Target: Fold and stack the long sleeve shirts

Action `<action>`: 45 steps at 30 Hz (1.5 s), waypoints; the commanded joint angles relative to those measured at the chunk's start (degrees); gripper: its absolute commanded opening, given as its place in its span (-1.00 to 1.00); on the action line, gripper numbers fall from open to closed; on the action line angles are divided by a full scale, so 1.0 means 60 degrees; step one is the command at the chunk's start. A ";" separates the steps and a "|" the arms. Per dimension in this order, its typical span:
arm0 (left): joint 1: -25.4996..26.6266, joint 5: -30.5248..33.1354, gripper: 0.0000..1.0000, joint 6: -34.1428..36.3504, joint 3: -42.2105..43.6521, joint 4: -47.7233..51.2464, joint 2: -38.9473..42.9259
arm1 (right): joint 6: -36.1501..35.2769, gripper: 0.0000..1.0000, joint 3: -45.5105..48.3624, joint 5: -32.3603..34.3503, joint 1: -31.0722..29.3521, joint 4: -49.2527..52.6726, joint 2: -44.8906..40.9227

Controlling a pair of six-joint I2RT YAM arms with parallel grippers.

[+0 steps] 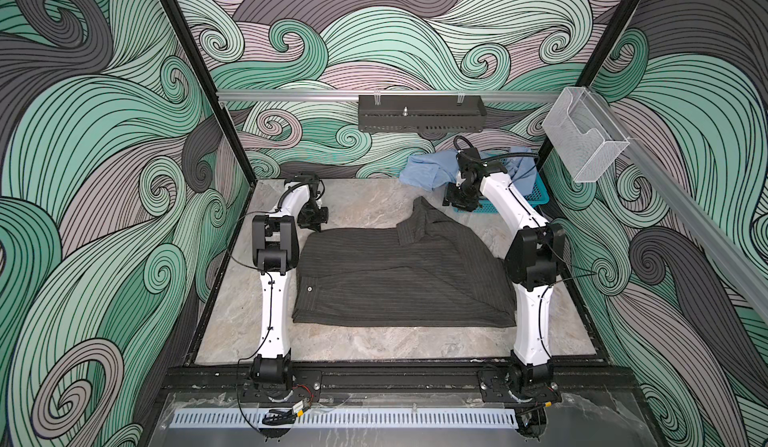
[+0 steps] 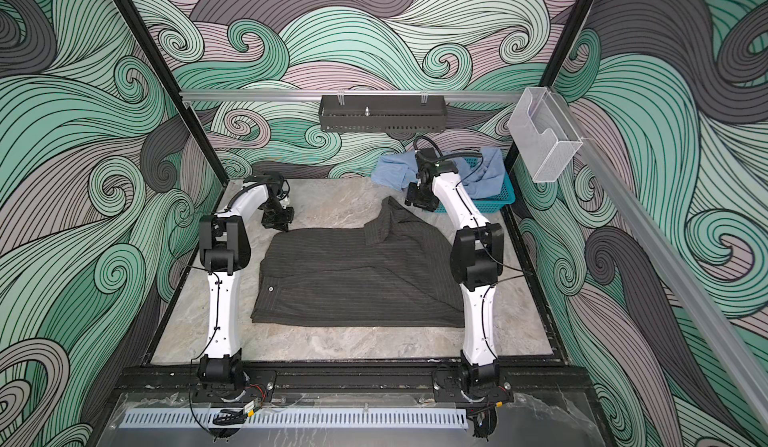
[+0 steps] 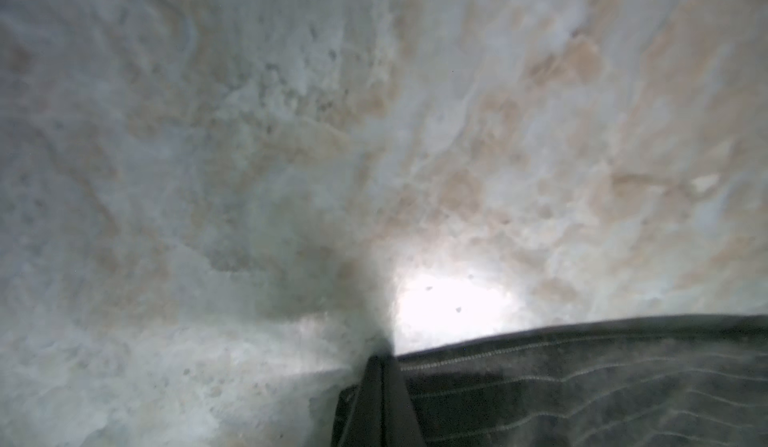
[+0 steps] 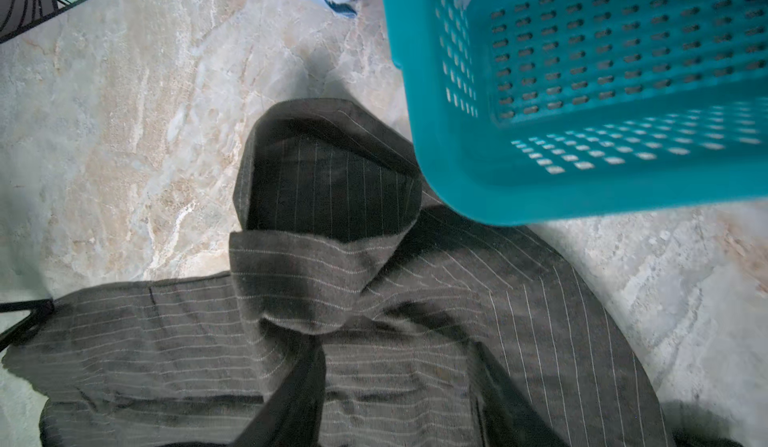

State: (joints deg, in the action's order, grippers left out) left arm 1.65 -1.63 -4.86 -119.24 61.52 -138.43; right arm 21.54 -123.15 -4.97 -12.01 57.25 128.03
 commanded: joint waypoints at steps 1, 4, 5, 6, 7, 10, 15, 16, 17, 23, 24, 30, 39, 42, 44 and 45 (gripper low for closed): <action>-0.0206 0.0930 -1.00 -0.0426 0.0921 -0.1163 0.1100 | -0.0347 0.09 -0.0454 -0.0337 0.0011 -0.0116 0.0768; -0.0414 0.1099 -1.00 -0.0333 0.1102 -0.1169 0.1312 | -0.0425 0.07 -0.1020 -0.0377 0.0003 -0.0116 0.1405; -0.0463 0.1052 -1.00 -0.0282 0.0993 -0.0997 0.1228 | -0.0443 0.08 -0.1212 -0.0419 -0.0015 -0.0125 0.1613; -0.0479 0.1023 -1.00 -0.0257 0.0869 -0.0841 0.1093 | -0.0442 0.08 -0.1381 -0.0453 -0.0027 -0.0116 0.1778; -0.0495 0.0972 -1.00 -0.0231 0.0698 -0.0627 0.0947 | -0.0427 0.09 -0.1571 -0.0547 -0.0049 -0.0119 0.1982; -0.0479 0.0661 -1.00 -0.0236 0.0495 -0.0442 0.0657 | -0.0353 0.14 -0.2149 -0.0939 -0.0140 -0.0136 0.2471; -0.0443 0.0499 -1.00 -0.0250 0.0421 -0.0466 0.0572 | 0.0064 0.20 -0.3068 -0.1599 -0.0261 -0.0187 0.3209; -0.0447 0.0491 -1.00 -0.0257 0.0427 -0.0457 0.0572 | 0.0205 0.20 -0.3259 -0.1671 -0.0290 -0.0189 0.3391; -0.0451 0.0499 -1.00 -0.0244 0.0433 -0.0450 0.0585 | 0.0357 0.20 -0.3434 -0.1705 -0.0297 -0.0184 0.3529; -0.0447 0.0543 -1.00 -0.0205 0.0410 -0.0412 0.0594 | 0.1017 0.20 -0.4201 -0.1777 -0.0347 -0.0266 0.4276; -0.0447 0.0535 -1.00 -0.0209 0.0418 -0.0419 0.0608 | 0.1074 0.20 -0.4293 -0.1811 -0.0354 -0.0297 0.4357; -0.0446 0.0550 -1.00 -0.0186 0.0359 -0.0394 0.0606 | 0.1283 -0.20 -0.4451 -0.2052 -0.0353 -0.0366 0.4339; -0.0465 0.0623 -1.00 -0.0208 0.0430 -0.0400 0.0816 | 0.1167 -1.00 -0.3691 -0.2350 -0.0345 -0.0388 0.2868; -0.0465 0.0580 -1.00 -0.0238 0.0542 -0.0480 0.0908 | 0.1119 -0.95 -0.2936 -0.2227 -0.0346 -0.0400 0.2169; -0.0465 0.0565 -1.00 -0.0253 0.0586 -0.0510 0.0932 | 0.1167 -0.30 -0.2395 -0.2067 -0.0366 -0.0446 0.1830; -0.0465 0.0566 -1.00 -0.0258 0.0593 -0.0485 0.0935 | 0.1244 -0.11 -0.2181 -0.2021 -0.0373 -0.0446 0.1735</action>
State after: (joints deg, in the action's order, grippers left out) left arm -1.32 1.93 -5.87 -115.18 57.82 -133.73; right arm 28.99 -138.54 -18.04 -13.93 54.63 142.15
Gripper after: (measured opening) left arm 0.047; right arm 0.402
